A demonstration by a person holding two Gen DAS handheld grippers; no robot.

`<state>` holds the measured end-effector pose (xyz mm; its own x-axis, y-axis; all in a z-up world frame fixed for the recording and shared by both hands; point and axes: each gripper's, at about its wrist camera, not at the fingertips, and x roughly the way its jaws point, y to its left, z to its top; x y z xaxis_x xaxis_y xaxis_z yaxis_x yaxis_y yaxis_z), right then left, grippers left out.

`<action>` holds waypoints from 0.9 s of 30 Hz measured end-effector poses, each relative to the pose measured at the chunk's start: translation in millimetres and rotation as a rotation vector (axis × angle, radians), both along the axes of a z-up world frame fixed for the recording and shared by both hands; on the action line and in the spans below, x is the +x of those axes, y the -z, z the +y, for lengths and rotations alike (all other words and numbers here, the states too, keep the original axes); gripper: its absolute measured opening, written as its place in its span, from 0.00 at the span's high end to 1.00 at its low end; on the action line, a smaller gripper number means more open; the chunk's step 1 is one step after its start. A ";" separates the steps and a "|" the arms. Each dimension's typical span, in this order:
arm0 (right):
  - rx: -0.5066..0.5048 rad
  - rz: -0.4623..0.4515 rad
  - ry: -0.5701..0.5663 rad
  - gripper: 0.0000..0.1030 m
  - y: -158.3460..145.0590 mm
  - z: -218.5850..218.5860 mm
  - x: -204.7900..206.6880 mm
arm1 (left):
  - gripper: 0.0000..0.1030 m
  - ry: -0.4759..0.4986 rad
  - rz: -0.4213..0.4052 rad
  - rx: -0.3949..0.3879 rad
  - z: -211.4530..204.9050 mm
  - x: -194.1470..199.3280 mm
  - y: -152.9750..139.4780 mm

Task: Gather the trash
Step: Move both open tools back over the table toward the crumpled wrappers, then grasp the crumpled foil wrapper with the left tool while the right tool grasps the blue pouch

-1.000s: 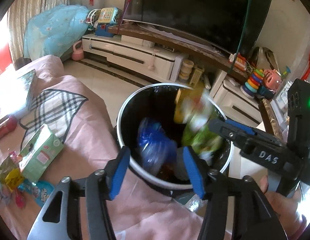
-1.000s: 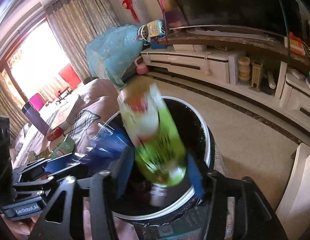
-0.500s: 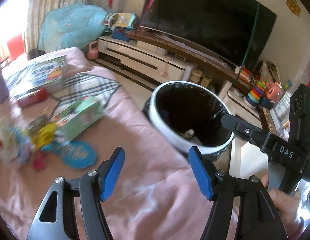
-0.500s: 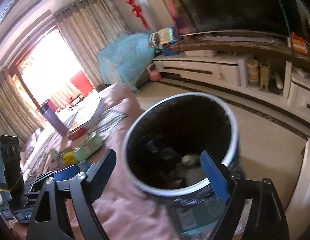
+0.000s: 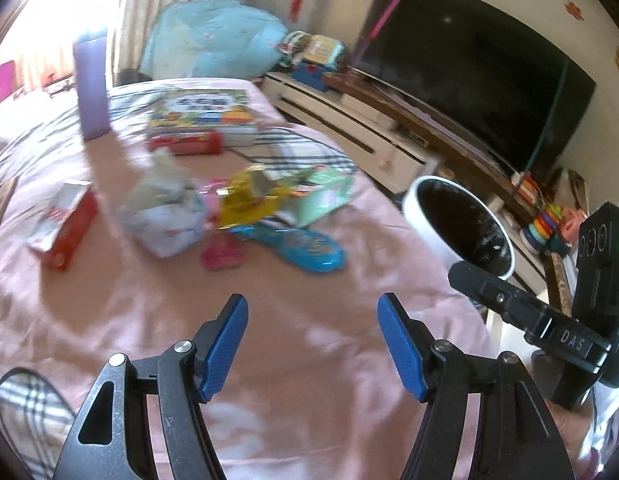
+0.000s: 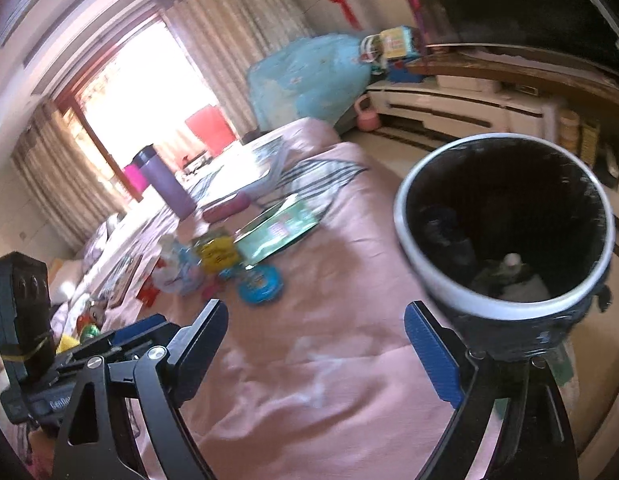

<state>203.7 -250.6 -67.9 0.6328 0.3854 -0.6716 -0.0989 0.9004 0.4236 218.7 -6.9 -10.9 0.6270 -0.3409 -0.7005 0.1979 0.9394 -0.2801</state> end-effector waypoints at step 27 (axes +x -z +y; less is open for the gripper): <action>-0.157 0.030 -0.268 0.13 23.3 91.2 50.9 | 0.35 -0.128 0.027 0.030 62.0 49.3 10.3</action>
